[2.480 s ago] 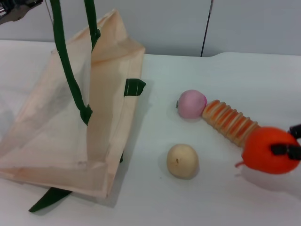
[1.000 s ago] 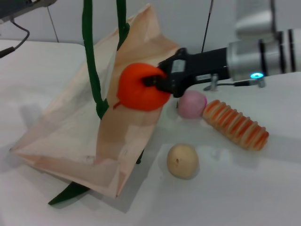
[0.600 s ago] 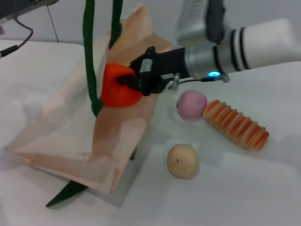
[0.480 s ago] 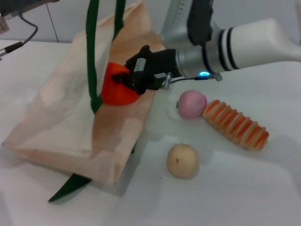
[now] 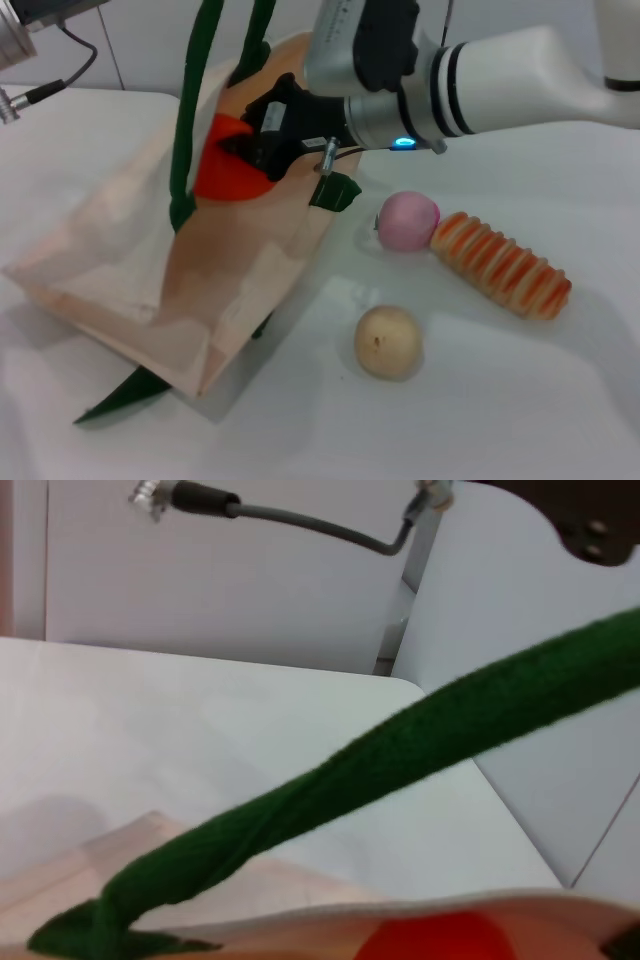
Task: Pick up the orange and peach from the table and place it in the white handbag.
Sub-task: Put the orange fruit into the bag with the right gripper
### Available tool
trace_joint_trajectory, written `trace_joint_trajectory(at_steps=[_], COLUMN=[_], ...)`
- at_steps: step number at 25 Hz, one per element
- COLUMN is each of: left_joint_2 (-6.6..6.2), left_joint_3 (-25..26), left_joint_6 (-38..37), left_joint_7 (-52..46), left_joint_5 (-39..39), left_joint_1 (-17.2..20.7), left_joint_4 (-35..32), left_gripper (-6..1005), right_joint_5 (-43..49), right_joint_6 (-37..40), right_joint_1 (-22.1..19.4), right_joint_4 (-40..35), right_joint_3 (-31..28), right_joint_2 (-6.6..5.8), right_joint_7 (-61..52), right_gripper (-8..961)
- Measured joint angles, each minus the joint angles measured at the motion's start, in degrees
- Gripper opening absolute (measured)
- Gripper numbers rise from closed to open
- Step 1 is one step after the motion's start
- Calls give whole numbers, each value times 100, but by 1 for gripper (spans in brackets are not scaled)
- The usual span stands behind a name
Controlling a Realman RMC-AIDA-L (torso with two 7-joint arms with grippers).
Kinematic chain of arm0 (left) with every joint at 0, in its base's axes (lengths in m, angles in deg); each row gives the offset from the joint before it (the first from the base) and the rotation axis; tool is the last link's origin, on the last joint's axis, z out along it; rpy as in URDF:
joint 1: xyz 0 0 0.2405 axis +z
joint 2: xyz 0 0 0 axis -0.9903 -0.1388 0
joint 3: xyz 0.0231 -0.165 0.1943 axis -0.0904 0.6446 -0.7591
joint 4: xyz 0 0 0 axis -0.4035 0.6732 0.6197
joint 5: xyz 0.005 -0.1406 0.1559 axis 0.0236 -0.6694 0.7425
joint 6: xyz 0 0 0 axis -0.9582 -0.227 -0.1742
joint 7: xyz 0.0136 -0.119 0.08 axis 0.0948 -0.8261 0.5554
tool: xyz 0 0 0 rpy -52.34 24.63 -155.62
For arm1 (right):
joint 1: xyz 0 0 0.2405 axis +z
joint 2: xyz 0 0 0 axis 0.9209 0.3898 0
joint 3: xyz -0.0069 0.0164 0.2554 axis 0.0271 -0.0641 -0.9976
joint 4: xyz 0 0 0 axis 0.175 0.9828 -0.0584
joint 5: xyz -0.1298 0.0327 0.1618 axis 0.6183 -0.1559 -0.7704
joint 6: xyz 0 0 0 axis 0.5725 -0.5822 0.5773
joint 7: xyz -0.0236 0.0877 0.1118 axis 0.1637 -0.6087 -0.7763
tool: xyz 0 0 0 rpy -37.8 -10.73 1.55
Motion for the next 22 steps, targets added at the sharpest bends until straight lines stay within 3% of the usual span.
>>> trace_joint_trajectory(at_steps=[8,15,22], left_joint_2=[0,40,40], left_joint_3=[0,53,68], left_joint_6=[14,56,156], left_joint_7=[7,16,47], left_joint_5=[-5,-94,-429], left_joint_1=[-153,-185,-146], left_joint_4=[116,143,213], left_gripper=[116,115,115], right_joint_5=[7,0,3], right_joint_6=[-1062,-1998,-2448], right_joint_1=[288,209,113], right_joint_4=[440,645,608], right_joint_3=[-156,-991,-1265], right_joint_2=[22,31,29], right_joint_7=[333,979,1105], right_gripper=[71,71,70])
